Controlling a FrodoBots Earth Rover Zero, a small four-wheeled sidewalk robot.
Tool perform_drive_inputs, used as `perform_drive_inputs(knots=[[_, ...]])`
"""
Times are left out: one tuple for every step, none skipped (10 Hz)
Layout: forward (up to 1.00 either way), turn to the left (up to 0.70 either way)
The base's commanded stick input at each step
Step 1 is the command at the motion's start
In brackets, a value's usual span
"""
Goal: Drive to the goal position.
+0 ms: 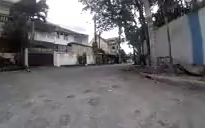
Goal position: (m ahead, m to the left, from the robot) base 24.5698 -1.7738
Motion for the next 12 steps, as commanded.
perform_drive_inputs(knots=[[1.00,-0.39],[1.00,-0.26],[1.00,0.01],[1.00,0.01],[1.00,0.01],[1.00,0.01],[1.00,0.01],[1.00,0.01],[1.00,0.01],[1.00,0.01],[1.00,0.01],[1.00,0.01]])
